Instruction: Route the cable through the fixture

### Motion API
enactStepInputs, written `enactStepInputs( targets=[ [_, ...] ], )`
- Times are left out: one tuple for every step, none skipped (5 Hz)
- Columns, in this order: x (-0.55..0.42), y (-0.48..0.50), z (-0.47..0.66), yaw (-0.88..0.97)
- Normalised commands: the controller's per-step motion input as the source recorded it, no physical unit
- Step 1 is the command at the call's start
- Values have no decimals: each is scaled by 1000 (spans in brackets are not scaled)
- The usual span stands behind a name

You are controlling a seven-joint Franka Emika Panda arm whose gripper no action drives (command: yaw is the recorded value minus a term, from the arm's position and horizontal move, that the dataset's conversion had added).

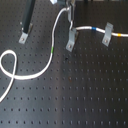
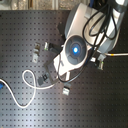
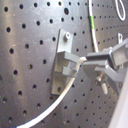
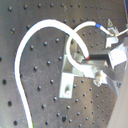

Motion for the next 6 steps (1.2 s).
enactStepInputs(
  targets=[
    [-107, -60, -337, 0],
    [-613, -353, -13, -234],
    [-425, -145, -188, -103],
    [-43, 52, -335, 0],
    [422, 172, -289, 0],
    [464, 252, -148, 26]
  ],
)
